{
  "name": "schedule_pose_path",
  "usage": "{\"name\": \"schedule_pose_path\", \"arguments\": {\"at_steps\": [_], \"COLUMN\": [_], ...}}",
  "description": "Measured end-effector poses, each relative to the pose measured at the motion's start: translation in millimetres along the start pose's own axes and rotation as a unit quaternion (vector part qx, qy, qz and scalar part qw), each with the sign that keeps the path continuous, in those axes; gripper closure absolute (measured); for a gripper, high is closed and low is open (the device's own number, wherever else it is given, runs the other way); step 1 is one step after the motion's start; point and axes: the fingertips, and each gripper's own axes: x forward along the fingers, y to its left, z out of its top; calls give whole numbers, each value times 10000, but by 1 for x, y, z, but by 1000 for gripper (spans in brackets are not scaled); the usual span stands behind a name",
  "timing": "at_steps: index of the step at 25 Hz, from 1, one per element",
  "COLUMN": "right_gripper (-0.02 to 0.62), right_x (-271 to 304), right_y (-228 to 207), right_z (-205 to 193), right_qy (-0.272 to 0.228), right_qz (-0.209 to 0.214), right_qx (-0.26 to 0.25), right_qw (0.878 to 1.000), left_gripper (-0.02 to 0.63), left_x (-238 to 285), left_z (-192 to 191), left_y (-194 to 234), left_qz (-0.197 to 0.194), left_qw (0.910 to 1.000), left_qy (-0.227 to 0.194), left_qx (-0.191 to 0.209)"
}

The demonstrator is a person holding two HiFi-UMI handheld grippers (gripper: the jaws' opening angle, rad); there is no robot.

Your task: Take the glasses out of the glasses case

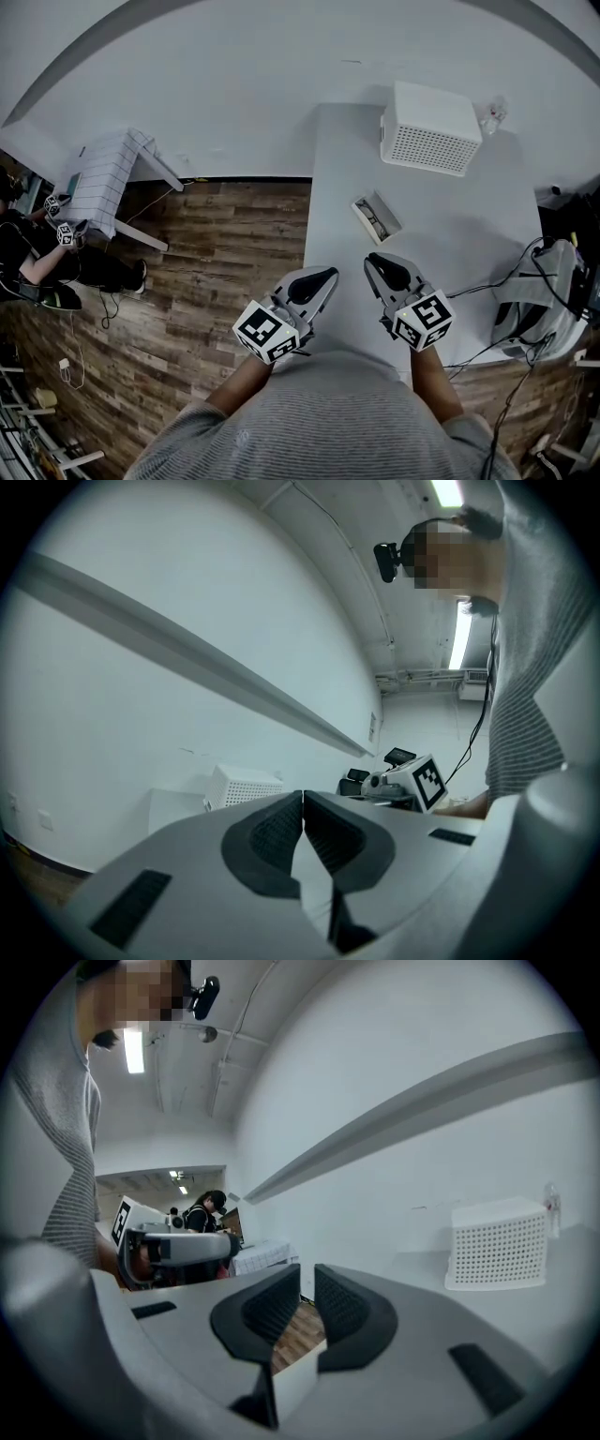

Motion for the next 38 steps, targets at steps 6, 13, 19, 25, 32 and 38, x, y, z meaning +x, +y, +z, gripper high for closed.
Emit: {"name": "schedule_pose_path", "arguments": {"at_steps": [6,13,19,25,32,38], "right_gripper": [396,396,396,396,396,396], "right_x": [18,24,27,35,48,57], "right_y": [-23,-31,-39,-55,-82,-105], "right_z": [-22,-23,-29,-43,-66,-96], "right_qy": [441,487,607,793,1063,1417], "right_qz": [-96,-180,-229,-348,-610,-805], "right_qx": [-287,-286,-265,-279,-175,-134], "right_qw": [9986,9982,9975,9959,9923,9865], "left_gripper": [592,592,592,592,592,592], "left_x": [3,-1,1,4,7,10], "left_z": [-2,-2,-1,-2,-5,-8], "left_y": [-1,2,5,6,12,11], "left_qz": [0,85,82,81,82,57], "left_qw": [10000,10000,10000,10000,9999,9999], "left_qy": [25,5,-9,39,43,82], "left_qx": [36,-2,8,31,47,39]}}
